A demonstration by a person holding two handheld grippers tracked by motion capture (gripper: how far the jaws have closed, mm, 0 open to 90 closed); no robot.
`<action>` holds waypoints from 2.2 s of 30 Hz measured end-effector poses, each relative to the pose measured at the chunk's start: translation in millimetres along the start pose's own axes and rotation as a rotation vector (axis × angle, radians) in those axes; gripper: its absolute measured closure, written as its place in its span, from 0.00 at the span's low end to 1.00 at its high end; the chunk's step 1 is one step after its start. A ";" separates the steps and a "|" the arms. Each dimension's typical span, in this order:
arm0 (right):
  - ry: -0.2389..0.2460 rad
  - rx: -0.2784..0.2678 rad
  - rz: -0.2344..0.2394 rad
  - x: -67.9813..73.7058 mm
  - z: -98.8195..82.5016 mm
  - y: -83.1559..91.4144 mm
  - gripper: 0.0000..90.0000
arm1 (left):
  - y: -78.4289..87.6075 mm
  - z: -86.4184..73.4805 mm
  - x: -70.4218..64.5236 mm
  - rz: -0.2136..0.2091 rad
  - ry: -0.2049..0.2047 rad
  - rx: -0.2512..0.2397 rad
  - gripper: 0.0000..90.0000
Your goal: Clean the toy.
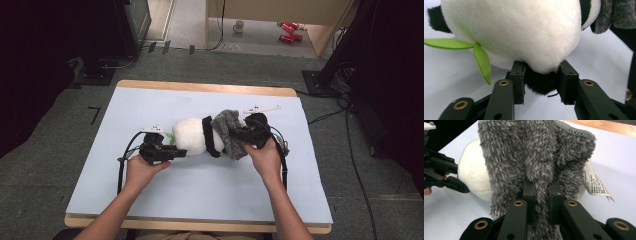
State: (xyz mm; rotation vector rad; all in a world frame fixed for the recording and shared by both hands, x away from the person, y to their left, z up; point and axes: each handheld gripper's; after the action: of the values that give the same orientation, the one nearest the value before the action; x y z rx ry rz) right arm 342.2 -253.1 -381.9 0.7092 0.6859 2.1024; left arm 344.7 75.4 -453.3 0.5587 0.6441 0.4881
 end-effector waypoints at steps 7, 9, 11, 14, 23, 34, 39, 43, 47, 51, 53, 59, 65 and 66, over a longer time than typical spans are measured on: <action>-0.001 -0.016 -0.022 1.4 0.9 -1.2 0.90 | 9.7 -0.2 2.7 0.023 -0.066 0.004 0.61; 0.000 -0.013 -0.022 1.4 1.2 -1.9 0.90 | 15.6 -1.8 2.9 0.025 -0.090 -0.005 0.61; 0.006 -0.016 -0.022 1.8 1.7 -2.9 0.90 | 21.5 -3.2 3.6 0.010 -0.122 -0.043 0.58; 0.002 -0.014 -0.024 3.8 2.2 -3.5 0.90 | 27.9 -4.0 3.1 0.010 -0.181 -0.095 0.53; -0.001 -0.014 -0.019 2.0 5.0 -5.4 0.90 | 21.5 7.7 2.5 -0.029 -0.316 -0.109 0.36; 0.001 -0.051 -0.031 3.1 11.9 -12.3 0.89 | 3.7 10.3 17.4 -0.035 -0.304 -0.131 0.24; 0.002 -0.061 -0.031 5.2 13.8 -12.8 0.88 | -5.2 7.9 11.7 0.067 -0.348 -0.147 0.23; 0.001 -0.063 -0.024 5.7 14.4 -11.6 0.88 | -9.7 7.7 11.3 0.137 -0.348 -0.161 0.34; -0.005 -0.063 -0.016 7.0 15.1 -9.9 0.88 | -11.4 8.0 13.4 0.159 -0.336 -0.166 0.46; -0.005 -0.065 -0.008 11.4 17.0 -5.6 0.88 | -8.1 10.1 12.6 0.157 -0.287 -0.142 0.63; 0.006 -0.064 -0.004 17.3 19.8 -0.6 0.89 | -5.1 12.6 11.9 0.141 -0.238 -0.125 0.72; 0.048 -0.096 0.052 41.0 30.8 20.2 0.90 | 9.2 23.9 7.2 0.045 -0.100 -0.062 0.79; 0.107 -0.110 0.156 75.2 37.8 32.1 0.90 | 24.1 26.7 -5.9 0.001 -0.023 -0.025 0.78; 0.113 -0.105 0.166 79.4 38.0 32.3 0.90 | 24.5 26.2 -7.5 -0.005 -0.016 -0.024 0.78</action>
State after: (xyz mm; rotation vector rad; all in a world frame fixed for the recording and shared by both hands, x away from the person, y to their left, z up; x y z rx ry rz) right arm 310.0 -197.2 -313.9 0.6111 0.5896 2.3271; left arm 351.0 80.7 -417.6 0.5371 0.6233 0.4854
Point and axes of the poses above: each handheld gripper's, and its own axes: y roughly backward along the jaws, z roughly out of its top, x roughly to its left, and after that the axes turned 2 degrees about x, right-handed
